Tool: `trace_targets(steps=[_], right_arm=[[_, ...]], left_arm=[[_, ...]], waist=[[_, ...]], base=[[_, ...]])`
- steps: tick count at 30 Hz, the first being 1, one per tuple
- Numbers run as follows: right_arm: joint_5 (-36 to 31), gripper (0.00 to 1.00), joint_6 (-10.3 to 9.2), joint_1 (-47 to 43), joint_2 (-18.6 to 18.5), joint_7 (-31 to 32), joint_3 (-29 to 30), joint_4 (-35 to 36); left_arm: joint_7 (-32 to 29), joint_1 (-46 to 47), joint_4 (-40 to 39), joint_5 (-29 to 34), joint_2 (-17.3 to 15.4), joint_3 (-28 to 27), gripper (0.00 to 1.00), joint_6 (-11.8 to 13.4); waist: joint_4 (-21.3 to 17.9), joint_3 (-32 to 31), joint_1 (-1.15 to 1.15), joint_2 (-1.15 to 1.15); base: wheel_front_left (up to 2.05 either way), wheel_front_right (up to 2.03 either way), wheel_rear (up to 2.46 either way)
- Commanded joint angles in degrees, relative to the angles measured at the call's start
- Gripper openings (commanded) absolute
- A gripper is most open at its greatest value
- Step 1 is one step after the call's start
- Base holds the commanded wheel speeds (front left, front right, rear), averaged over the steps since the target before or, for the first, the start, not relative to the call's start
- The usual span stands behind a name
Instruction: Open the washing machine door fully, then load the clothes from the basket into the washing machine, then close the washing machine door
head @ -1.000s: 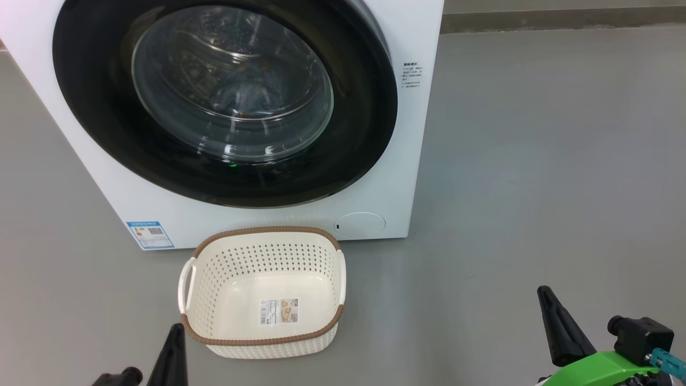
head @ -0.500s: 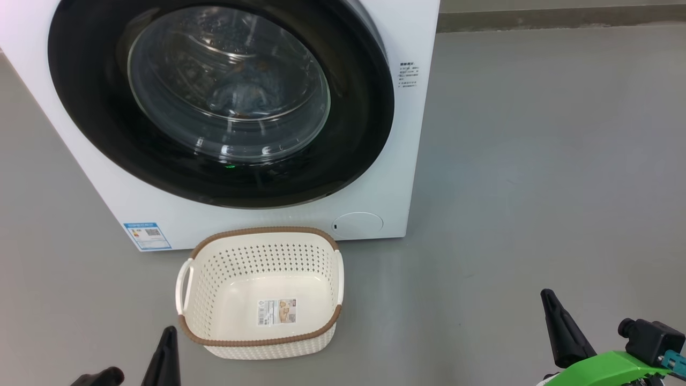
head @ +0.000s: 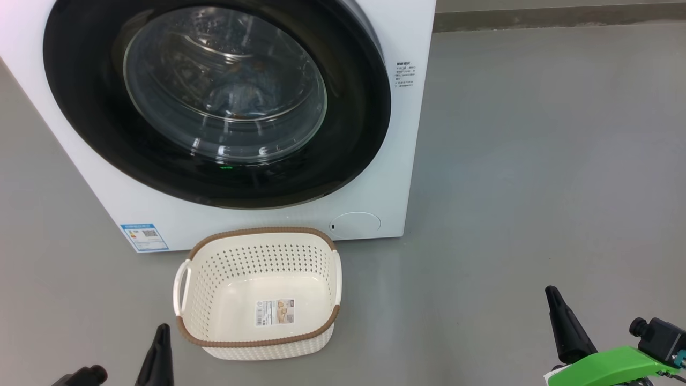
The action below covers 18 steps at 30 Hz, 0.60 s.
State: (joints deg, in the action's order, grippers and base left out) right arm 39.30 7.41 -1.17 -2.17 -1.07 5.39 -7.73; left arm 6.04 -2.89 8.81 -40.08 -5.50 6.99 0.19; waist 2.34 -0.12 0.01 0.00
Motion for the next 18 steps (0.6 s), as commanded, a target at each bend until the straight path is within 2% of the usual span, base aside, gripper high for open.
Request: trace_targets(steps=[1, 18], right_arm=[[1.67, 0.0, 0.04, 2.48, -0.42, 0.22, -0.21, 1.14], [12.78, 0.0, 0.05, 3.54, -0.49, 1.82, 0.08, -0.47]], left_arm=[[-0.39, 2.67, -0.98, -1.97, -0.58, -1.44, 0.0, -0.61], [-2.65, 4.01, 0.34, -13.23, -0.22, -3.6, 0.0, -2.15]], waist=[[-0.04, 0.0, -0.01, 0.0], [-0.54, 0.07, -0.01, 0.0]], base=[[0.0, 0.0, 0.0], [0.0, 0.0, 0.0]])
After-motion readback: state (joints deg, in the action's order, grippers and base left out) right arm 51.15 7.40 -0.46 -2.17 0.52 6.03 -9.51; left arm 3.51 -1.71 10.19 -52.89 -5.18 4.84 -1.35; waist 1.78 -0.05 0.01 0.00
